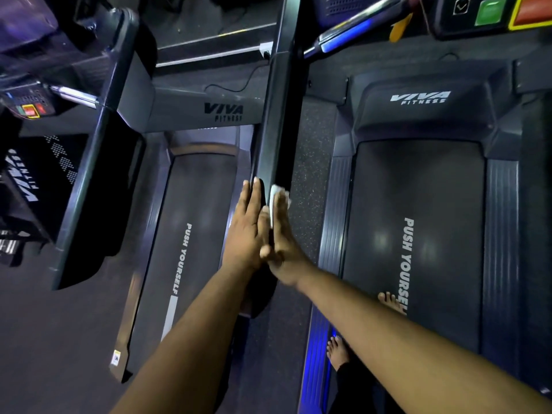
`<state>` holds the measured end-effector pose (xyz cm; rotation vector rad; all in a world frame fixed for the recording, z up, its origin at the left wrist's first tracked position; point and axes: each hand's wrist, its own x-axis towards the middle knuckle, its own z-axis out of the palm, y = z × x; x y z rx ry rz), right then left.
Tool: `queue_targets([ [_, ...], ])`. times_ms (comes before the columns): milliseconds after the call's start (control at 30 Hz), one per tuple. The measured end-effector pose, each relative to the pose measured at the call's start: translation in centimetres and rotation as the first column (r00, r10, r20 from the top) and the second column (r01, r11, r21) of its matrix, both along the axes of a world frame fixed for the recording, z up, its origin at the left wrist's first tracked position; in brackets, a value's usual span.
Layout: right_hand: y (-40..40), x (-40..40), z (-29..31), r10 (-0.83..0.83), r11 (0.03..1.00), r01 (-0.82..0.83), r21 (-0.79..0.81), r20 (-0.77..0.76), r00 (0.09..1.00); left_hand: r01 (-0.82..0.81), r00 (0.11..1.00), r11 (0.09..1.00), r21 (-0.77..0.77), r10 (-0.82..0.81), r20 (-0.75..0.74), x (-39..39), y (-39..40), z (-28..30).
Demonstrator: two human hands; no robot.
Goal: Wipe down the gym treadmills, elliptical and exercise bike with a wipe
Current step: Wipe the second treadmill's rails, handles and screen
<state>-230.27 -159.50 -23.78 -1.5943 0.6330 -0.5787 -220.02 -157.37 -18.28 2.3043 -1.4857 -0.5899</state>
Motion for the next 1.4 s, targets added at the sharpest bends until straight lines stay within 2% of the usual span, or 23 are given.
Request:
queue_targets([
  [133, -4.7, 1.1, 0.6, -0.054, 0.998, 0.053, -0.017, -0.016, 0.998, 0.009, 1.000, 1.000, -0.017, -0.010, -0.021, 0.6, -2.5, -0.1],
  [233, -1.7, -0.1, 0.1, 0.007, 1.000, -0.007, -0.010, 0.045, 0.999, -0.002, 1.000, 0.999, -0.041, 0.001, -0.006, 0.7, -3.4, -0.5],
  [333, 1.3, -1.1, -0.6, 0.084, 0.992, -0.086, 0.091, 0.019, 0.996, -0.024, 1.000, 0.999, -0.044, 0.023, -0.018, 0.9, -3.9, -0.7],
  [600, -5.0, 1.6, 0.4, -0.101, 0.995, 0.101, 0.005, 0.002, 0.995, -0.016, 1.000, 1.000, -0.003, 0.016, -0.022, 1.1, -4.0, -0.6],
  [800, 1.6, -0.1, 0.1, -0.051, 0.987, 0.039, 0.155, 0.073, 0.996, -0.071, 0.997, 0.997, -0.004, 0.071, -0.021, 0.8, -3.8, -0.8],
  [900, -1.2, 1.0, 0.0, -0.128, 0.974, 0.114, 0.195, 0.060, 0.990, -0.072, 0.997, 0.997, 0.009, 0.072, -0.006, 1.1, -3.8, -1.1],
  [967, -3.9, 1.5, 0.1, -0.170, 0.942, 0.156, 0.296, 0.022, 0.985, -0.077, 0.997, 0.997, 0.014, 0.077, -0.021, 1.1, -3.9, -1.0],
  [1067, -5.4, 1.2, 0.3, -0.148, 0.909, 0.146, 0.391, -0.026, 0.989, -0.090, 0.995, 0.996, 0.015, 0.090, -0.033, 0.8, -3.8, -0.7],
  [1133, -3.7, 0.7, 1.0, -0.092, 0.924, 0.088, 0.373, -0.006, 0.996, -0.080, 0.996, 0.997, 0.012, 0.080, -0.029, 0.9, -3.8, -0.7],
  [1267, 0.0, 0.0, 1.4, -0.053, 0.976, 0.041, 0.215, 0.049, 0.997, -0.081, 0.996, 0.997, 0.012, 0.081, -0.036, 0.8, -3.9, -0.6],
  [1400, -5.6, 1.7, 1.9, -0.124, 0.980, 0.122, 0.159, 0.000, 0.992, -0.087, 0.995, 0.996, 0.021, 0.088, -0.055, 0.7, -4.0, -0.1],
])
